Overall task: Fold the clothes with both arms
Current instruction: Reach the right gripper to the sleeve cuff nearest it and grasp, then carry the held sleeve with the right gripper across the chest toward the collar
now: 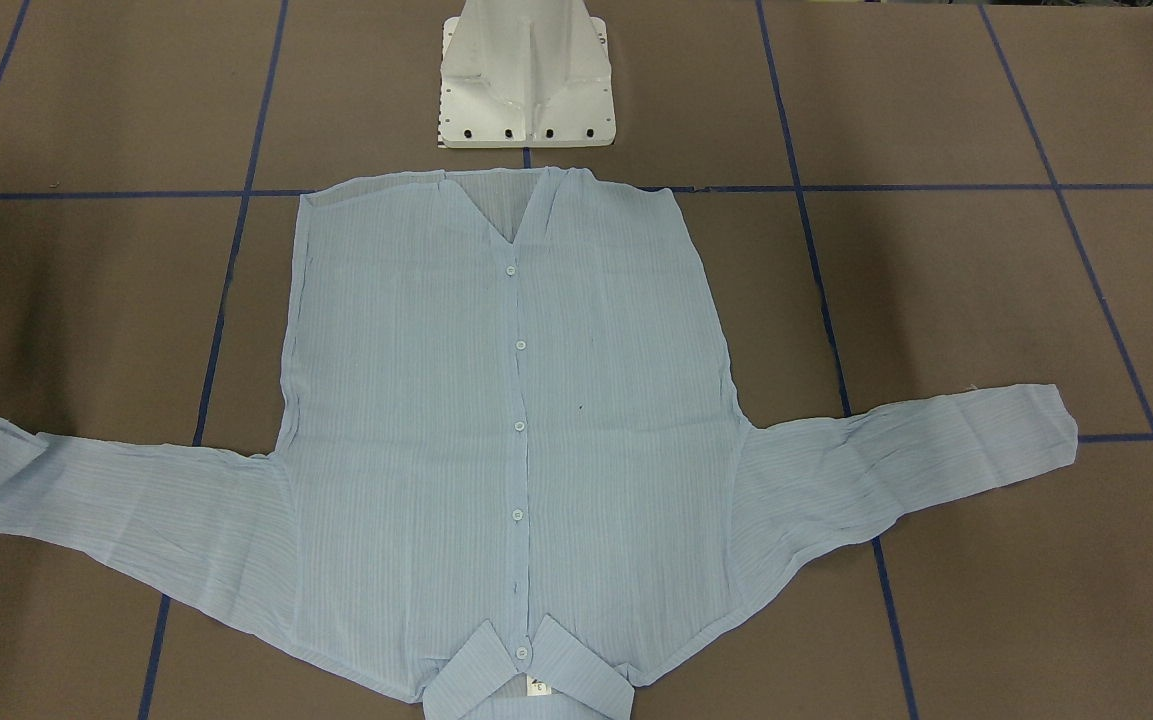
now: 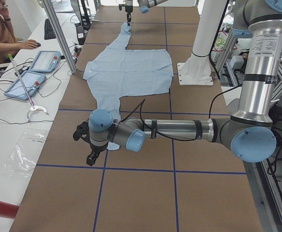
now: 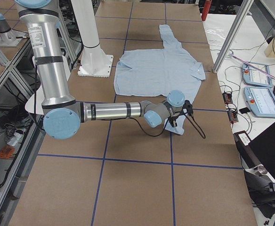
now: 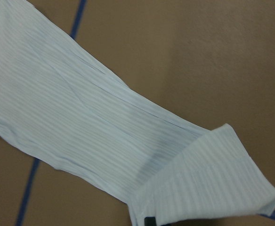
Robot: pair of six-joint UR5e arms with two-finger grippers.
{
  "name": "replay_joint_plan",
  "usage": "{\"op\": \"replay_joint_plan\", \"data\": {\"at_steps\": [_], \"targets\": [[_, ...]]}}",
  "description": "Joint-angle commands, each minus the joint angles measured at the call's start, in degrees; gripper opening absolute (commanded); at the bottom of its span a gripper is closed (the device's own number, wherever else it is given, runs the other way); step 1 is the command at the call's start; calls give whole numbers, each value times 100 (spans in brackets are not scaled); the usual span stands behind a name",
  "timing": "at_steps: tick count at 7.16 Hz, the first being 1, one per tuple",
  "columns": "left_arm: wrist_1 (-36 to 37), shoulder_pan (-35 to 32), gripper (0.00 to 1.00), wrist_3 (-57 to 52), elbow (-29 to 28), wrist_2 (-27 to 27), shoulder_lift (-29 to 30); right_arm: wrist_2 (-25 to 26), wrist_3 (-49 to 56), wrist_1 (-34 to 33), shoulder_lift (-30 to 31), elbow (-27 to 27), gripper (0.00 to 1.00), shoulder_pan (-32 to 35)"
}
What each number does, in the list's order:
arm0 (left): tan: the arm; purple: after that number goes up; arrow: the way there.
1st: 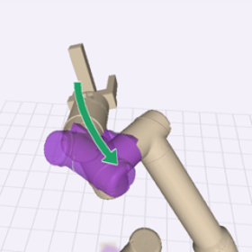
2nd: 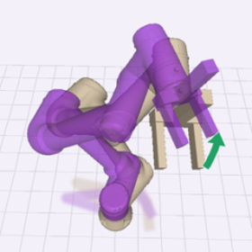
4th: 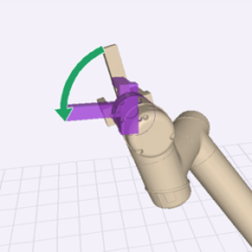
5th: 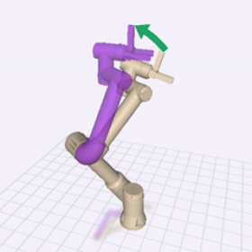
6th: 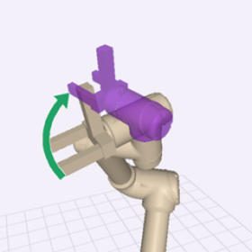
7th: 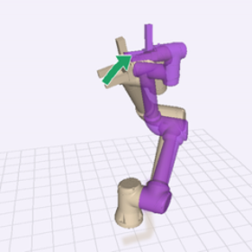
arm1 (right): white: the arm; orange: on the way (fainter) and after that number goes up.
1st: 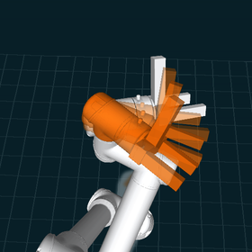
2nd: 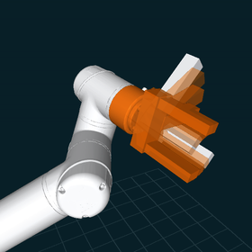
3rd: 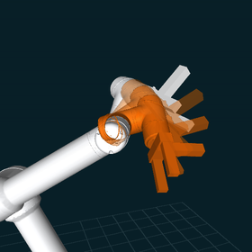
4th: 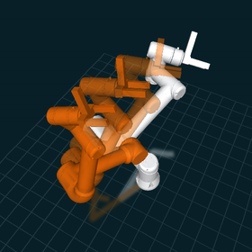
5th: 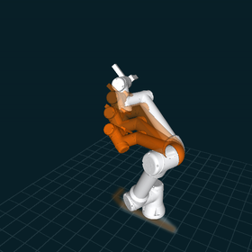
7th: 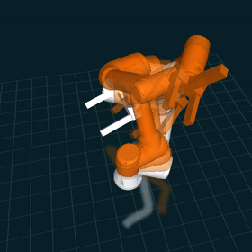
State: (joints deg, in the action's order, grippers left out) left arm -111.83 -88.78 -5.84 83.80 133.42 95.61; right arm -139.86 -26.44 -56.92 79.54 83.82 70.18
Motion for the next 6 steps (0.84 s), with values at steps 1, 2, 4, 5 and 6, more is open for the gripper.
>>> {"op": "replay_joint_plan", "data": {"at_steps": [1,2,4,5,6], "targets": [[-6,-7,100,4,-4,0,-25,-217,-1636,-12,-759,581,0,-213],[-14,-7,100,-5,-13,0,-51,-156,-2358,-3,-1312,652,0,-667],[-15,-16,100,-5,-39,0,-113,97,-3216,-21,-2377,592,0,-1205],[-15,-16,100,-5,-65,0,-113,334,-3488,-56,-2790,539,0,-1504],[-15,-16,100,-14,-109,0,-130,833,-3682,-369,-3325,400,0,-1829]]}}
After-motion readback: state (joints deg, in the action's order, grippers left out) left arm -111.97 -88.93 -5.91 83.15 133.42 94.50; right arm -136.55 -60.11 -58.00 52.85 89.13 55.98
